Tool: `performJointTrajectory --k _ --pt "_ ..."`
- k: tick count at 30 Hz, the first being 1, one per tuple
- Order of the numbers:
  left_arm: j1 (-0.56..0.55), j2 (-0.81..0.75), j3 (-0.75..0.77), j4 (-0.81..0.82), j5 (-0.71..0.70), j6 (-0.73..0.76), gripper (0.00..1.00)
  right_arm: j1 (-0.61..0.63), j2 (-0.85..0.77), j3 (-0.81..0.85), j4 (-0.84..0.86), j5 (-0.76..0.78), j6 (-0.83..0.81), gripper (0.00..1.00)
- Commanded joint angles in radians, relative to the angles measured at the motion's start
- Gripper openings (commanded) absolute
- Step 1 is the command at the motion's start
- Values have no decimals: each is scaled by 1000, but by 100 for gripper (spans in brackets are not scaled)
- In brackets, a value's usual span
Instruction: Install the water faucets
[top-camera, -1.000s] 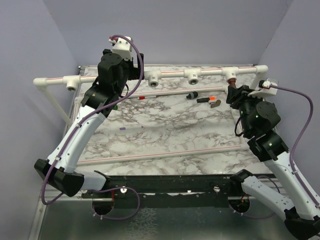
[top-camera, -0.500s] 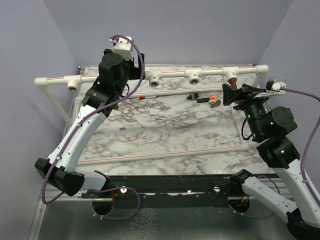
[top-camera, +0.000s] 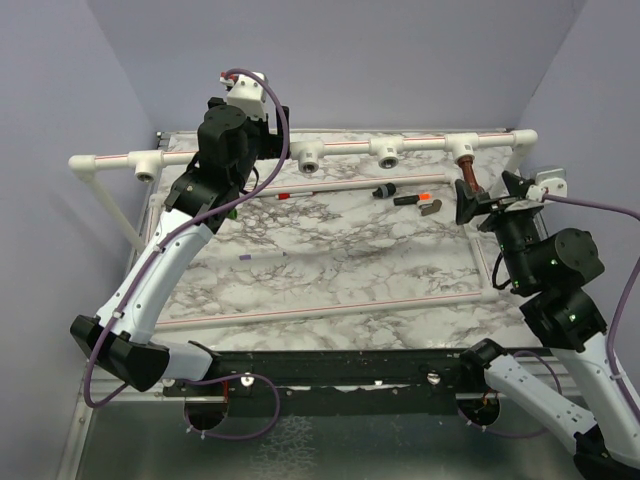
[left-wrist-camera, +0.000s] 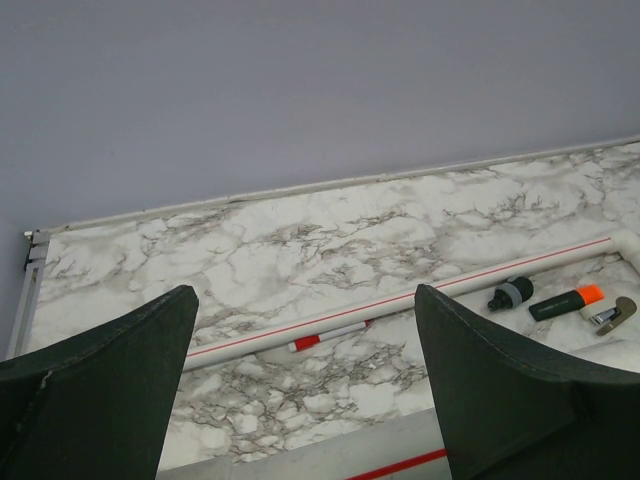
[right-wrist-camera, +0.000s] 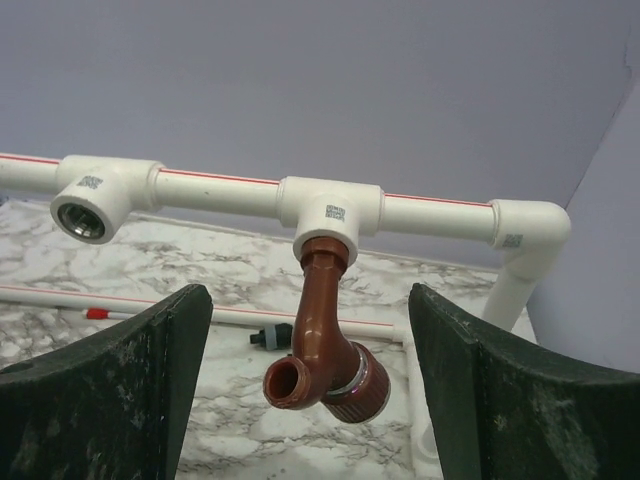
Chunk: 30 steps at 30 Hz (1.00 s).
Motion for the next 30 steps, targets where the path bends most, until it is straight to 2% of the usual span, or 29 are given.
performJointTrajectory --k 1,7,20,26,28,30 --pt "-37 86 -53 -212 97 17 92 4 -6 -36 -35 -45 -129 84" --pt "-39 88 -50 -216 104 14 92 5 19 -94 -16 -33 -206 83" --pt "-40 85 -52 -216 98 16 92 4 82 -179 155 109 -236 68" --pt "-40 85 -53 -216 97 17 92 5 92 -192 207 141 -238 47" --pt "-40 87 -53 -217 98 16 92 5 96 -193 208 149 -235 34" --pt "-40 88 -53 -216 98 16 92 4 99 -195 206 153 -230 17"
